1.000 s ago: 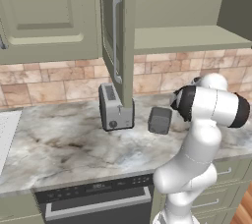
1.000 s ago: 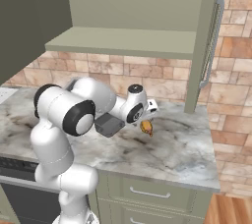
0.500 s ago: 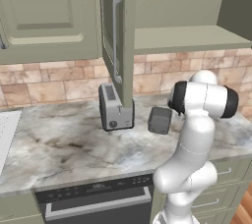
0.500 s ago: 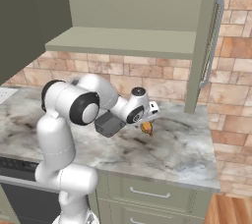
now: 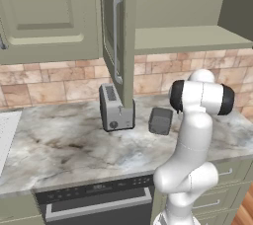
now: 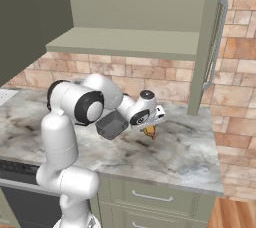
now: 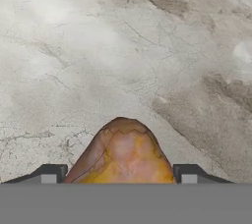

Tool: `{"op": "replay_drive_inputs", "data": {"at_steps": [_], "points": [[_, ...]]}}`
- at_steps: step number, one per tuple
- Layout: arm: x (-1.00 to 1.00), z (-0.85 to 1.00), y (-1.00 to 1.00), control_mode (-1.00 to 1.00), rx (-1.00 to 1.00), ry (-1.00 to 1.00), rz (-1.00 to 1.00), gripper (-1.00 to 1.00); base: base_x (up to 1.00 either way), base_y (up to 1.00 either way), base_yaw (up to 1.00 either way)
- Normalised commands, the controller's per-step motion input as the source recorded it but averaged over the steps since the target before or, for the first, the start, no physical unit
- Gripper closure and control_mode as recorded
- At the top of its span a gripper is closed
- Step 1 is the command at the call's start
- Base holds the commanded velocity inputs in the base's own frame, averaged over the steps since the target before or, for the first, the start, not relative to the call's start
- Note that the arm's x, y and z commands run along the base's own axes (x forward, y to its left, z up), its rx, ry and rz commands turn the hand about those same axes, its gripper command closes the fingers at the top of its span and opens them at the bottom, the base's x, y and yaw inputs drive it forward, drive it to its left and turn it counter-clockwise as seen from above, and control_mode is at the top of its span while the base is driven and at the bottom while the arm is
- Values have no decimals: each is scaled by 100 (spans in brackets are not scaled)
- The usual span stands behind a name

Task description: Retrieve the tupperware from the cabinet, then place the raw meat into the tupperware to avoid contamination.

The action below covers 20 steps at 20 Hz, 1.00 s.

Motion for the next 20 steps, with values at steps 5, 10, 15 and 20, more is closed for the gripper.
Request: {"op": "replay_drive_inputs", "data": {"at_steps": [5, 10, 15, 20], "points": [[0, -3, 0, -100, 0, 1, 0, 100, 0, 0, 0], [0, 0, 0, -100, 0, 0, 2, 100, 0, 0, 0], [-1, 21, 0, -100, 0, 0, 0, 100, 0, 0, 0], [-21, 55, 0, -100, 0, -7, 0, 100, 0, 0, 0]]}}
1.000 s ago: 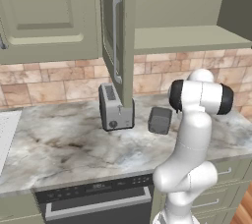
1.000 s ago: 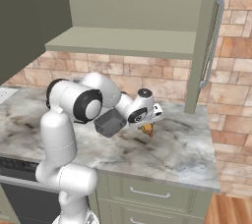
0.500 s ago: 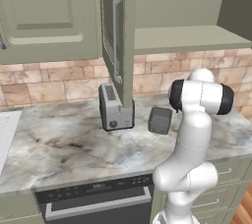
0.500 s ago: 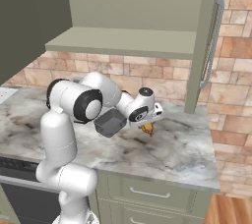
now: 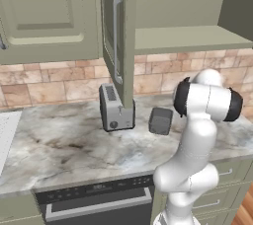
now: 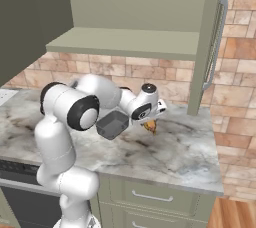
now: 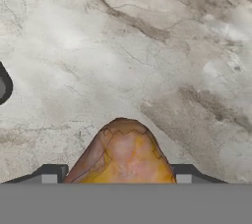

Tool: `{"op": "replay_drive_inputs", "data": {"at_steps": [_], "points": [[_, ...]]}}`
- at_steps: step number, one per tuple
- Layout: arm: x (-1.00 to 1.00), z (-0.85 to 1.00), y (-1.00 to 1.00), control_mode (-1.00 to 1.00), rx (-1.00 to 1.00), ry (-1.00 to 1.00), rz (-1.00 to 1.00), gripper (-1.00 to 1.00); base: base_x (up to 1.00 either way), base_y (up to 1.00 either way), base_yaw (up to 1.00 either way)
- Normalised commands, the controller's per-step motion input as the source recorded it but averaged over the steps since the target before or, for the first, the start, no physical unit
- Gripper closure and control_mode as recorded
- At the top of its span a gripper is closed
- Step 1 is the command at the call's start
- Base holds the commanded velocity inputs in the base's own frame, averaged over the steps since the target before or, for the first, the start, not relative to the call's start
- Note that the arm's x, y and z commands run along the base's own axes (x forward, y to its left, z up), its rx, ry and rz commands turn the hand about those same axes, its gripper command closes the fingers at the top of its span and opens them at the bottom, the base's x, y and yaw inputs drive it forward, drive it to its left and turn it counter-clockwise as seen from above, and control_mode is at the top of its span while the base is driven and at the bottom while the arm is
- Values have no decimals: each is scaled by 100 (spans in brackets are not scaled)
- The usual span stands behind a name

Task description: Retrieve the tupperware from the cabinet, then place the raw meat into the tupperware to avoid contamination.

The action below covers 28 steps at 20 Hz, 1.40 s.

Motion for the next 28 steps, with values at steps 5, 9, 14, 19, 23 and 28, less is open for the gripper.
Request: {"op": "replay_drive_inputs", "data": {"at_steps": [5, 9, 14, 19, 23, 28], "points": [[-27, 39, 5, -100, 2, -6, 0, 100, 0, 0, 0], [-20, 21, 19, -100, 5, -3, 1, 100, 0, 0, 0], [-18, 30, 36, -100, 4, -3, 4, 100, 0, 0, 0], [-5, 38, 37, -100, 4, -2, 0, 100, 0, 0, 0], [-8, 33, 37, -100, 5, -2, -6, 100, 0, 0, 0], [-1, 10, 30, -100, 5, -2, -25, 100, 0, 0, 0]]}}
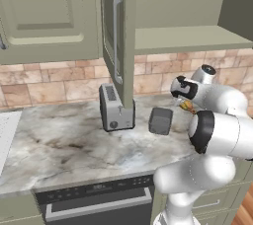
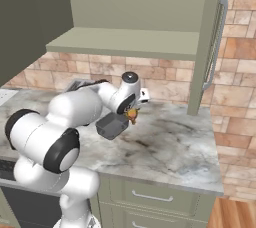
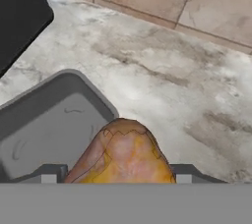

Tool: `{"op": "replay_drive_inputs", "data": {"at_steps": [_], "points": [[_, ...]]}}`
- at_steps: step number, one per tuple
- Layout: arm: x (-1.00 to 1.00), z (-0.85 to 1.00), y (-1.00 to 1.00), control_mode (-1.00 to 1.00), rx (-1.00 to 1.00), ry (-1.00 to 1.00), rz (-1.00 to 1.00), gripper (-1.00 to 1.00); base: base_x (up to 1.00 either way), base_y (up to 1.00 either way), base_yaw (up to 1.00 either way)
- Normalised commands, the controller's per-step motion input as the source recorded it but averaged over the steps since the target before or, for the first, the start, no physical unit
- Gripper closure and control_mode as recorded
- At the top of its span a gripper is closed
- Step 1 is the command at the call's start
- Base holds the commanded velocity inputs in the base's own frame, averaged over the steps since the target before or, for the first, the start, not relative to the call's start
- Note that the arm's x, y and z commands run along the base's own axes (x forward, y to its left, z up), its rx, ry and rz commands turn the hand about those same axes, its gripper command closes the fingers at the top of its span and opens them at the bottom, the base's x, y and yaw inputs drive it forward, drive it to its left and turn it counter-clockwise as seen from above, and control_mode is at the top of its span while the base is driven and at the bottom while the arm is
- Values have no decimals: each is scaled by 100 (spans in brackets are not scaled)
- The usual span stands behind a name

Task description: Retrieve the tupperware from the cabinet, then place the raw meat into the tupperware to avoid contamination.

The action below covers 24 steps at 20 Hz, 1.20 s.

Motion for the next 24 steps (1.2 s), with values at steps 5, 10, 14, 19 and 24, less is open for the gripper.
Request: {"op": "replay_drive_inputs", "data": {"at_steps": [5, 10, 14, 19, 24], "points": [[-3, 0, 17, -100, 3, 4, -36, 100, 0, 0, 0], [-10, 3, 29, -100, 0, 6, -31, 100, 0, 0, 0], [-21, 14, 15, -100, 7, 1, -30, 100, 0, 0, 0], [-2, 1, 3, -100, 2, 0, -10, 100, 0, 0, 0], [2, 2, 30, -100, 0, 0, -1, 100, 0, 0, 0]]}}
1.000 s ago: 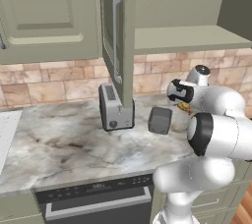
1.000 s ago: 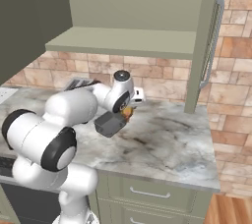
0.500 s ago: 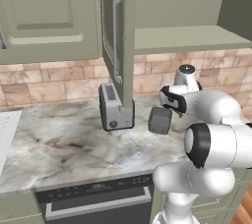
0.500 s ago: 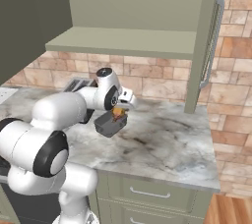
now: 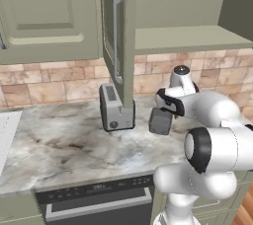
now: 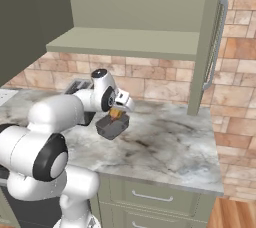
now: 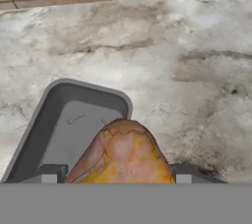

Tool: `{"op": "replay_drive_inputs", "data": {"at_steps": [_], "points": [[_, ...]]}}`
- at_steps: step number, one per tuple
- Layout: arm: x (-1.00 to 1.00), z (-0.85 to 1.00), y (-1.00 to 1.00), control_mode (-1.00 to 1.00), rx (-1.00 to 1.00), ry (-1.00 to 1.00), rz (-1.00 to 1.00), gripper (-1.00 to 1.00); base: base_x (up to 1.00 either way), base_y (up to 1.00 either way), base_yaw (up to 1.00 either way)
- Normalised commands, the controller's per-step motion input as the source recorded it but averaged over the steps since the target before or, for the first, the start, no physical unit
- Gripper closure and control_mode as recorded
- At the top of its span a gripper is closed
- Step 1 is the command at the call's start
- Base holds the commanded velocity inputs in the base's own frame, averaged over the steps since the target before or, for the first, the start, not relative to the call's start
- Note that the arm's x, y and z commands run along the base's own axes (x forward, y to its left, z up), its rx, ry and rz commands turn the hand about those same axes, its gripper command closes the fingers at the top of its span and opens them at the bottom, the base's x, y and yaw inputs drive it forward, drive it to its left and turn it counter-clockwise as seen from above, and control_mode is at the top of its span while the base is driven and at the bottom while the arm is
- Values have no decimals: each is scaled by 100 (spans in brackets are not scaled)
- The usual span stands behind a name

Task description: Retrieve the tupperware from the cabinet, then place the raw meat into the tupperware to avoid contamination.

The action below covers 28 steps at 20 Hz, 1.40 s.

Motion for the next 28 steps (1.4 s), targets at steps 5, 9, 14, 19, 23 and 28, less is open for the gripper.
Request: {"op": "replay_drive_inputs", "data": {"at_steps": [5, 9, 14, 19, 23, 28], "points": [[6, 5, 29, -100, 1, 7, -1, 100, 0, 0, 0], [0, -4, 40, -100, 0, 4, -6, 100, 0, 0, 0], [1, -1, 12, -100, -1, -1, -2, 100, 0, 0, 0], [6, 0, 0, -100, 0, 0, 0, 100, 0, 0, 0], [10, -12, 0, -100, 0, 0, 0, 100, 0, 0, 0], [21, -26, 0, -100, 0, 0, 0, 100, 0, 0, 0]]}}
